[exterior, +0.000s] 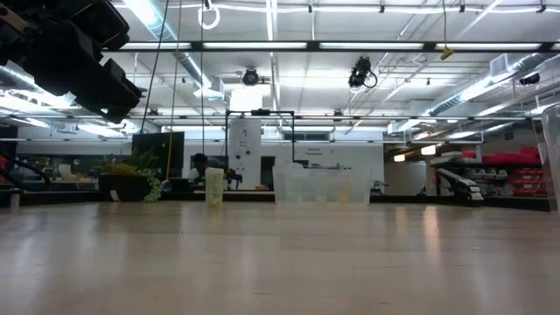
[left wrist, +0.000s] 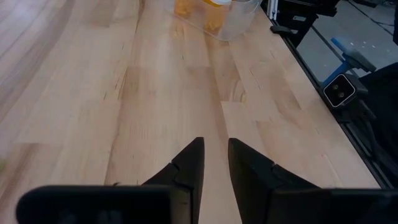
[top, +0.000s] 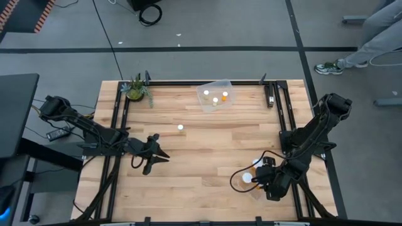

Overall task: Pick and place medicine bottles into bin by pill shape (circle, oval)
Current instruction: Put the large orange pill bottle into the bottom transparent bin, then put the yellow pill bottle into the top transparent bin

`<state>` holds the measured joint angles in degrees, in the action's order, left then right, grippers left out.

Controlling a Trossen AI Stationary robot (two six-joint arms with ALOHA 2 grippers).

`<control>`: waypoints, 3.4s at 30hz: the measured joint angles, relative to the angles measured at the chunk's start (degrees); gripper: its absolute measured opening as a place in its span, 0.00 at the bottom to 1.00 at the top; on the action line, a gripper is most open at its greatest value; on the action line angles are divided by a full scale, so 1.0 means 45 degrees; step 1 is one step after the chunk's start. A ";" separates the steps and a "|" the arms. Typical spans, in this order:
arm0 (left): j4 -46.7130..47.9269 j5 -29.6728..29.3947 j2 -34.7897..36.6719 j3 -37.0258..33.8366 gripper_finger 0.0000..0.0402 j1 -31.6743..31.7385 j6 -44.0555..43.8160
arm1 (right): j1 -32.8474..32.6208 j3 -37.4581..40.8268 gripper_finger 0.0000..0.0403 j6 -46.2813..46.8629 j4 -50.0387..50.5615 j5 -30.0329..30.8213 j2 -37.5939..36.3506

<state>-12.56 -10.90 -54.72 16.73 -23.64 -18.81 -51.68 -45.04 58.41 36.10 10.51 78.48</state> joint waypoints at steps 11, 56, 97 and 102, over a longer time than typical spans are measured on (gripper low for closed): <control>-0.0004 0.0000 0.0000 0.0005 0.20 0.0000 -0.0005 | 0.0000 0.0381 0.61 0.0262 -0.0731 0.0086 0.0005; -0.0005 0.0000 -0.0005 0.0005 0.21 0.0000 0.0000 | 0.0798 -0.1092 0.68 -0.7659 0.0294 0.4449 -0.4430; -0.0005 0.0000 -0.0005 0.0010 0.21 -0.0005 -0.0004 | 0.6908 0.9258 0.45 -1.3778 -1.3539 -0.1449 -1.0040; -0.0005 0.0000 -0.0005 0.0010 0.20 -0.0002 0.0002 | 0.6907 0.9264 0.43 -1.3794 -1.2795 -0.1454 -1.1111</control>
<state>-12.58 -10.90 -54.74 16.78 -23.65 -18.80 -20.60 -3.36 -3.66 -21.48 3.97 28.48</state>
